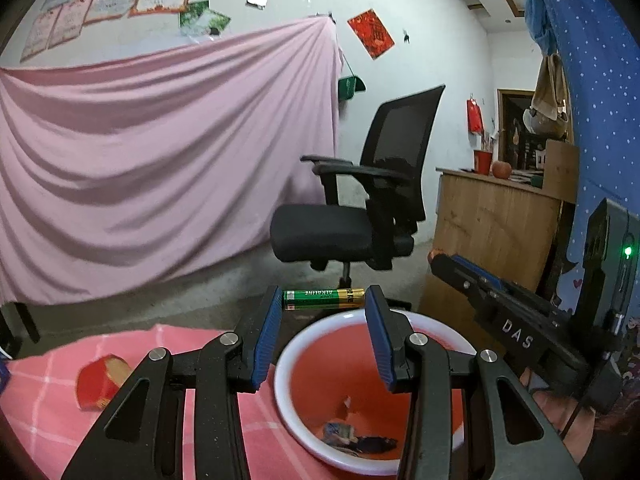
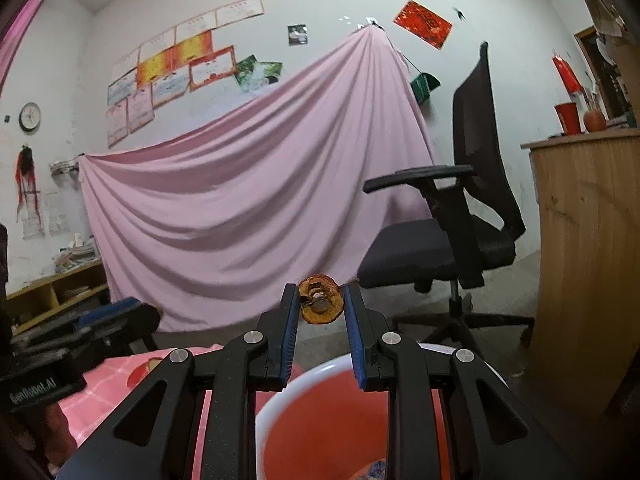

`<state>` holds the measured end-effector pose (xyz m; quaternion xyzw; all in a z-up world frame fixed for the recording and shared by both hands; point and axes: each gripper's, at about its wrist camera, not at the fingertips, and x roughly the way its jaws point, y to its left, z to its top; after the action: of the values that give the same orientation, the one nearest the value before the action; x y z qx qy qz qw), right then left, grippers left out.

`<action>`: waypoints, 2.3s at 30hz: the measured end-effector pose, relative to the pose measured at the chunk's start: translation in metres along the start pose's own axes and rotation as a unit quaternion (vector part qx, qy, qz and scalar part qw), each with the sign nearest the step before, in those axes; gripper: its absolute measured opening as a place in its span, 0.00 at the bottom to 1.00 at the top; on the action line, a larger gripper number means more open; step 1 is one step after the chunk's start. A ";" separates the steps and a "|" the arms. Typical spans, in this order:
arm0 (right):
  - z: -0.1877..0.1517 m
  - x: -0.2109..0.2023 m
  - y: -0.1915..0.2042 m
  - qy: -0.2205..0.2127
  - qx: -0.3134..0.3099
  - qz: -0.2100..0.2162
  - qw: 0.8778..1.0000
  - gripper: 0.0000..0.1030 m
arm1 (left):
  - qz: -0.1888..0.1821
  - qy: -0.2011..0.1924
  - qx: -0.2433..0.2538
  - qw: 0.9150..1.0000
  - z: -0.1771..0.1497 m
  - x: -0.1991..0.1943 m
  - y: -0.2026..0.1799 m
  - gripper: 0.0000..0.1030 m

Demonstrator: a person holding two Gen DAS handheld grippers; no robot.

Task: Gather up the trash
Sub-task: 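Carry the battery and brown disc over the red bucket and open the left tool, then open the right tool over the bucket and move both tools back to the table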

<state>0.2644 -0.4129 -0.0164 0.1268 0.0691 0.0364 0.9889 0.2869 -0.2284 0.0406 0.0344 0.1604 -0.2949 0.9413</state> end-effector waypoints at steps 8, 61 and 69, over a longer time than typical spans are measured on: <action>-0.003 0.007 -0.008 0.027 0.007 -0.011 1.000 0.21 | -0.021 0.049 -0.027 0.998 -0.010 0.025 0.002 0.36; 0.004 0.019 0.081 -0.069 -0.019 0.070 0.995 1.00 | 0.179 -0.063 -0.114 0.975 -0.022 -0.084 0.148 0.98; -0.017 0.067 0.144 0.002 -0.079 0.112 0.991 1.00 | 0.243 -0.061 -0.118 0.961 -0.047 -0.117 0.201 0.98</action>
<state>0.3204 -0.2636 -0.0041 0.0551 0.0529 0.1525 0.9854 0.2967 0.0079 0.0273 -0.0572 0.1232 -0.0377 0.9900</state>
